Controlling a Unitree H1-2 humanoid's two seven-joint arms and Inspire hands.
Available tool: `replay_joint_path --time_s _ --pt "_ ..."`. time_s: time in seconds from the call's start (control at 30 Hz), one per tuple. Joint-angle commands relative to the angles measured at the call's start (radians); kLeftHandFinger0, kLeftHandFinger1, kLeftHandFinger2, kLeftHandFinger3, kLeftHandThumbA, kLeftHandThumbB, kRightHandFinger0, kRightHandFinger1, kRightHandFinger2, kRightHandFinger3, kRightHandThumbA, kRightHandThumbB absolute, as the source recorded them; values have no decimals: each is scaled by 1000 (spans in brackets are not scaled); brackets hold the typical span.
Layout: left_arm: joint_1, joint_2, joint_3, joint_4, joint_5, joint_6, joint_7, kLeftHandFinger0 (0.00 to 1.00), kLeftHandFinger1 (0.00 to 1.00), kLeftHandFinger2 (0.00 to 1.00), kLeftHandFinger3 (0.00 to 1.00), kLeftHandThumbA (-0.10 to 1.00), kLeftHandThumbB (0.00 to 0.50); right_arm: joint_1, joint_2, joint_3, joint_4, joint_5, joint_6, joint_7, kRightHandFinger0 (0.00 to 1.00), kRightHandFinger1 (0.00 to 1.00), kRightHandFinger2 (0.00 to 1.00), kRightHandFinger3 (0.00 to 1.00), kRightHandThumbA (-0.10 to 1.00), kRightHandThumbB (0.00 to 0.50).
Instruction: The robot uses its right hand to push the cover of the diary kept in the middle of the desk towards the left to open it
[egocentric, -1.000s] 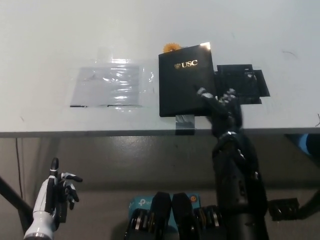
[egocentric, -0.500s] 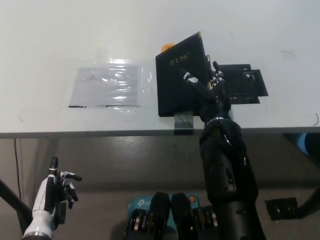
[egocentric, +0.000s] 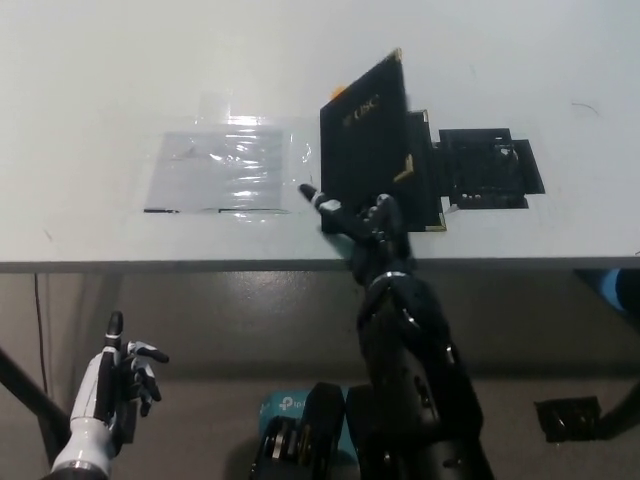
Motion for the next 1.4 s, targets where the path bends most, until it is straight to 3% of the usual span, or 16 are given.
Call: replay_joint_path --time_s 0.0,0.07,0.3,0.4,0.47,0.7,0.77,0.83,0.87,0.9,0.97,1.03,1.07,1.1,1.2,1.37 --pt "-26 20 -9 -24 4 -4 -5 95 186 151 321 1000 436 -4 44 53 -7 81 -39 -31 1000 1000 1000 1000 986 110" --pt "-29 18 -10 -23 -1 -2 -5 105 185 138 303 1000 433 -4 44 67 5 93 -55 -38 1000 1000 1000 1000 968 100" --pt "-28 30 -24 -26 1 2 -11 142 202 155 339 1000 436 -55 43 84 0 -33 -48 -15 1000 1000 1000 1000 1000 158" --pt "-34 32 -31 -25 3 1 -12 139 199 139 325 1000 448 -68 25 96 -4 -64 -34 -4 1000 1000 1000 1000 1000 130" --pt "-37 34 -33 -23 7 -3 -10 128 184 131 312 1000 467 -80 11 115 9 -100 -21 -6 1000 1000 1000 1000 993 144" --pt "-46 50 -44 -30 -2 23 -24 158 203 158 357 1000 476 -132 -108 325 82 -294 -16 76 1000 1000 1000 1000 1000 169" --pt "-44 55 -49 -25 4 3 -29 152 198 153 361 1000 450 -147 -139 398 94 -355 -10 87 1000 1000 1000 1000 1000 180" --pt "-53 61 -53 -16 8 -6 -32 142 188 140 355 1000 477 -163 -165 454 106 -407 -9 97 969 1000 1000 1000 1000 229" --pt "-54 61 -54 -17 11 -5 -30 140 188 139 355 1000 478 -171 -178 488 121 -428 -14 106 688 682 630 1000 1000 229" --pt "-55 60 -53 -18 9 2 -28 137 186 139 353 1000 485 -181 -187 521 126 -452 10 120 98 210 370 1000 1000 246" --pt "-62 62 -55 -15 10 6 -27 136 181 135 352 1000 499 -192 -204 561 132 -478 18 136 3 130 277 1000 1000 244" --pt "-65 61 -59 -17 16 25 -22 144 184 134 363 1000 490 -200 -232 652 142 -558 28 155 0 1 162 1000 1000 277" --pt "-66 59 -55 -16 6 20 -25 144 183 130 364 1000 473 -200 -242 693 143 -592 41 157 0 0 40 1000 1000 298" --pt "-67 59 -55 -13 9 13 -23 165 186 116 347 1000 481 -196 -260 770 151 -660 38 168 0 0 0 1000 1000 331" --pt "-70 67 -56 -20 9 17 -27 142 166 107 344 1000 480 -183 -264 812 160 -684 42 159 0 0 22 1000 1000 384" --pt "-93 86 -78 -11 33 21 -34 117 156 97 344 1000 468 -170 -270 862 191 -709 74 179 0 0 43 1000 1000 361"
